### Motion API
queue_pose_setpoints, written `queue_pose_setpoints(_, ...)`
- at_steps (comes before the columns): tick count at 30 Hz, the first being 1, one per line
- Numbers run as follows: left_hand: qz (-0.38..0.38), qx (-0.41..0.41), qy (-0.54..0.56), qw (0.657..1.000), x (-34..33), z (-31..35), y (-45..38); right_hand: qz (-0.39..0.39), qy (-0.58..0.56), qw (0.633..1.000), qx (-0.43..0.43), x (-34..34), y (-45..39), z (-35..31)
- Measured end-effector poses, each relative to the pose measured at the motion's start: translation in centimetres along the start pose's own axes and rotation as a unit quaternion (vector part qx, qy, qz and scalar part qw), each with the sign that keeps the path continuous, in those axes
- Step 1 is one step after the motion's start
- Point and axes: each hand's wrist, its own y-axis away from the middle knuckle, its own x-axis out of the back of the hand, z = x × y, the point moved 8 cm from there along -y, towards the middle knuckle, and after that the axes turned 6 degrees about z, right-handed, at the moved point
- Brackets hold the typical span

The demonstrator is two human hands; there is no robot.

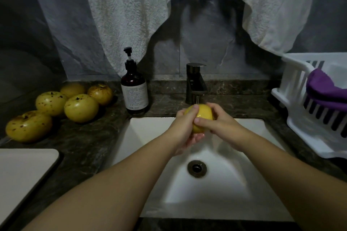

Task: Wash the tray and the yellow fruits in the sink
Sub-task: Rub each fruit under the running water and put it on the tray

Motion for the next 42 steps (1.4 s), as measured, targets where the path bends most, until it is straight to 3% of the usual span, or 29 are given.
queue_pose_setpoints(4,0.013,-0.002,0.042,0.999,0.5,0.3,0.0,-0.006,0.009,0.999,-0.032,-0.2,0.0,0.3)
queue_pose_setpoints(7,0.013,0.018,0.032,0.999,0.6,-0.3,0.1,0.006,0.028,1.000,0.002,0.0,0.1,-0.4)
queue_pose_setpoints(13,0.045,-0.029,0.018,0.998,1.7,0.4,-0.5,-0.007,0.006,1.000,-0.005,-0.7,0.1,-0.5)
queue_pose_setpoints(18,0.034,0.003,-0.019,0.999,2.0,-0.1,-0.4,-0.015,0.089,0.995,0.043,-0.6,0.1,-0.7)
queue_pose_setpoints(23,0.035,-0.039,0.024,0.998,1.8,0.5,-0.7,0.004,0.044,0.999,0.019,-0.6,-0.5,-0.5)
queue_pose_setpoints(29,0.004,0.036,-0.029,0.999,1.1,-0.8,-0.2,0.023,0.090,0.994,0.063,-0.1,-0.4,-0.7)
queue_pose_setpoints(35,-0.035,0.068,0.080,0.994,0.6,-0.7,-0.3,0.032,0.046,0.996,0.066,0.1,-0.6,-1.1)
queue_pose_setpoints(42,-0.012,0.109,0.052,0.993,1.3,-1.4,0.1,0.039,0.076,0.992,0.089,0.2,-0.3,-1.7)
